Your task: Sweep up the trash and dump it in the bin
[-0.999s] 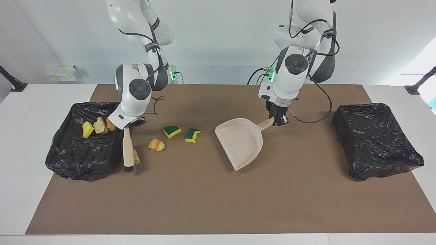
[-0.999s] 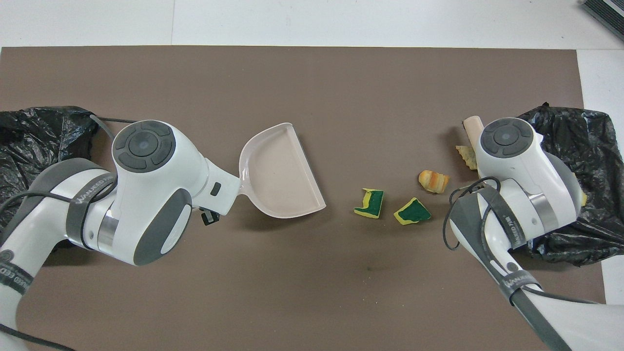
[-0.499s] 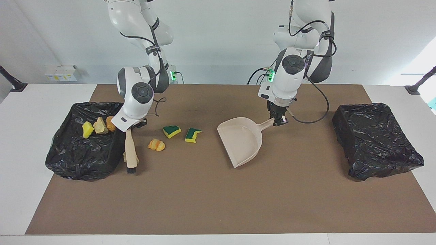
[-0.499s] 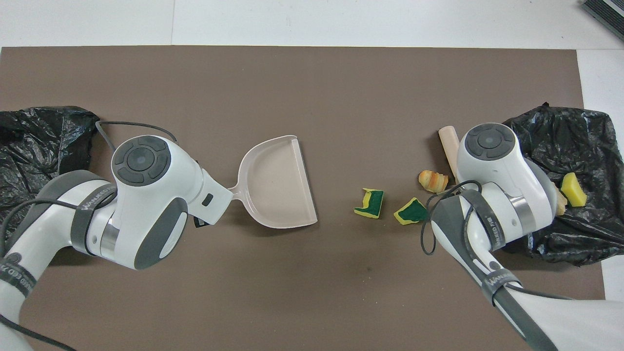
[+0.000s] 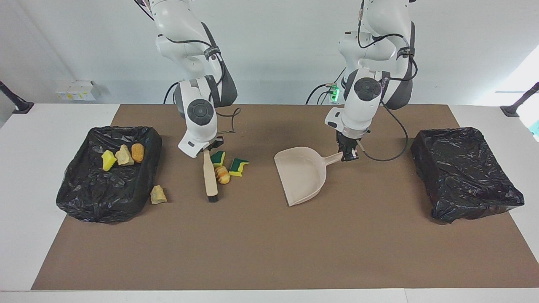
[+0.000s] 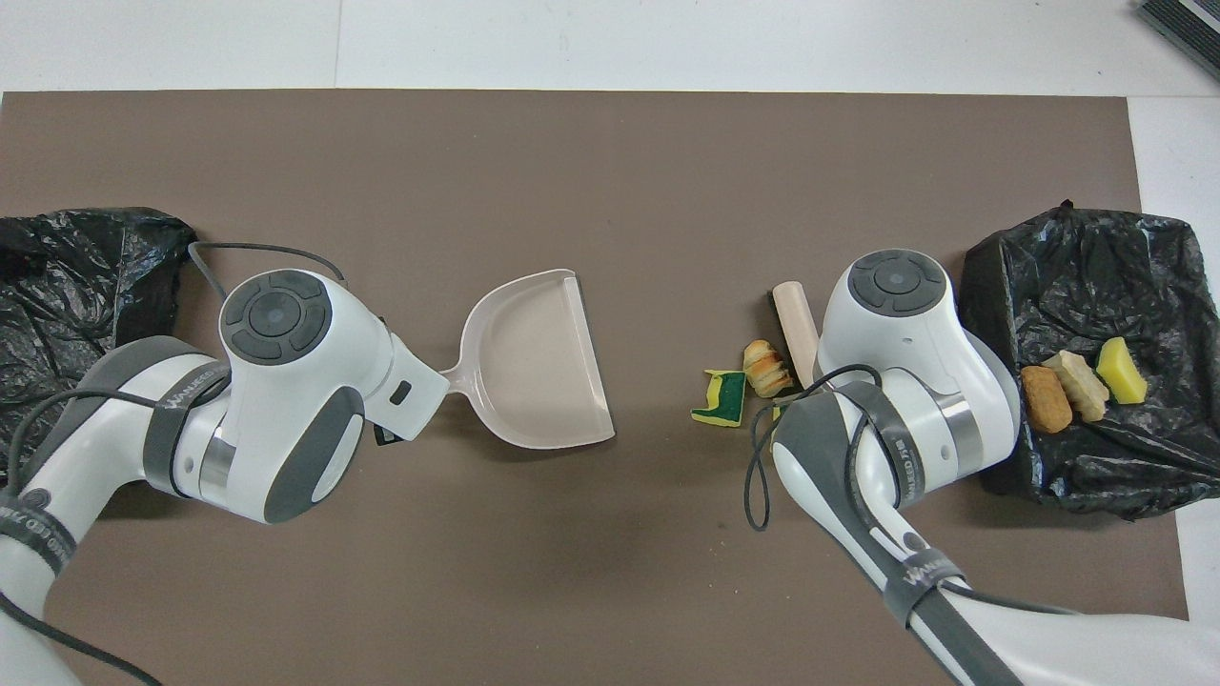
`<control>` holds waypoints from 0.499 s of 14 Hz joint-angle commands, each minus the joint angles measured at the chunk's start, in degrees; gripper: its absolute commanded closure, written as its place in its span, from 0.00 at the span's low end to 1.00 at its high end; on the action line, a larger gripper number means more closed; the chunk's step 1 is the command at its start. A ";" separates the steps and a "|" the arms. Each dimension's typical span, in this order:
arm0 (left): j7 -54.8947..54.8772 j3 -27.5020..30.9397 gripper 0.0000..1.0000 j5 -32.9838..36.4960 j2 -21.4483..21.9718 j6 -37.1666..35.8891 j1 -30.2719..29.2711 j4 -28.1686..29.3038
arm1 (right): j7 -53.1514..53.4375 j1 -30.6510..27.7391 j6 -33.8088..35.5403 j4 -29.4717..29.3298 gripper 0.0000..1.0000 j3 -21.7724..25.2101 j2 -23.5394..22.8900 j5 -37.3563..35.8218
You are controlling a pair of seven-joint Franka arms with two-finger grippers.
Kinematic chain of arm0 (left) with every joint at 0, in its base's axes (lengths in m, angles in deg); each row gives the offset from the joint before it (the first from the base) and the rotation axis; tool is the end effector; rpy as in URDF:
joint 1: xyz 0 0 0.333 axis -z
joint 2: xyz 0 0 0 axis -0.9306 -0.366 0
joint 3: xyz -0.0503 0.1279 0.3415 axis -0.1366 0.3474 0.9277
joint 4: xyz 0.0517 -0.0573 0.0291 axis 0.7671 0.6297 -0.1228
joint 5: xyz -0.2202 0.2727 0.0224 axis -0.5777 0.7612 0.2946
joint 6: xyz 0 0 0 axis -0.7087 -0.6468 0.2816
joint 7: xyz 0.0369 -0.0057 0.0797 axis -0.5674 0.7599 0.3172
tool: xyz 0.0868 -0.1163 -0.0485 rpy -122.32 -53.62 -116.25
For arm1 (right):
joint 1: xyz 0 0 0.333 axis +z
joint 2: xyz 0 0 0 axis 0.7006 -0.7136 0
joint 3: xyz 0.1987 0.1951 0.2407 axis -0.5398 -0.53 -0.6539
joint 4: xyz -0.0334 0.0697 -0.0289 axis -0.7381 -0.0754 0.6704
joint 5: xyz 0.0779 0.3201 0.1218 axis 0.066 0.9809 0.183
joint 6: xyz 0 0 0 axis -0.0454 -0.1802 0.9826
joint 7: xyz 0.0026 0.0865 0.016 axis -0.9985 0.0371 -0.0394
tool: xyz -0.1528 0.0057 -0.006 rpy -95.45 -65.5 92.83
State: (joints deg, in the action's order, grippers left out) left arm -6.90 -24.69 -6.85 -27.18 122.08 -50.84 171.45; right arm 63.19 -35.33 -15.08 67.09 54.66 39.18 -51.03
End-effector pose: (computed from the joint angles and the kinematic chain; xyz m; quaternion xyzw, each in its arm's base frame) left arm 0.4803 -0.1998 0.4063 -0.7609 0.6477 0.0390 0.0062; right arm 0.4817 0.1300 0.3816 0.9770 0.0974 -0.1742 0.0752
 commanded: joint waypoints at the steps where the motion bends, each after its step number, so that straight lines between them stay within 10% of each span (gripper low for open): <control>1: -0.43 0.04 1.00 1.14 -0.09 0.90 0.32 1.15 | -0.78 -1.49 5.23 -5.00 1.00 0.52 0.31 -1.52; 7: -0.08 0.04 1.00 1.14 -0.09 0.55 0.41 1.15 | 8.19 -7.28 2.61 -4.06 1.00 0.53 -0.48 -18.93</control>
State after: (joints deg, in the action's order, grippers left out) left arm -6.90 -24.70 -6.73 -27.78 122.08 -50.83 171.48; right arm 69.66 -39.95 -11.19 62.66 55.75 39.28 -66.42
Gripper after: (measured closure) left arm 0.678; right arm 0.744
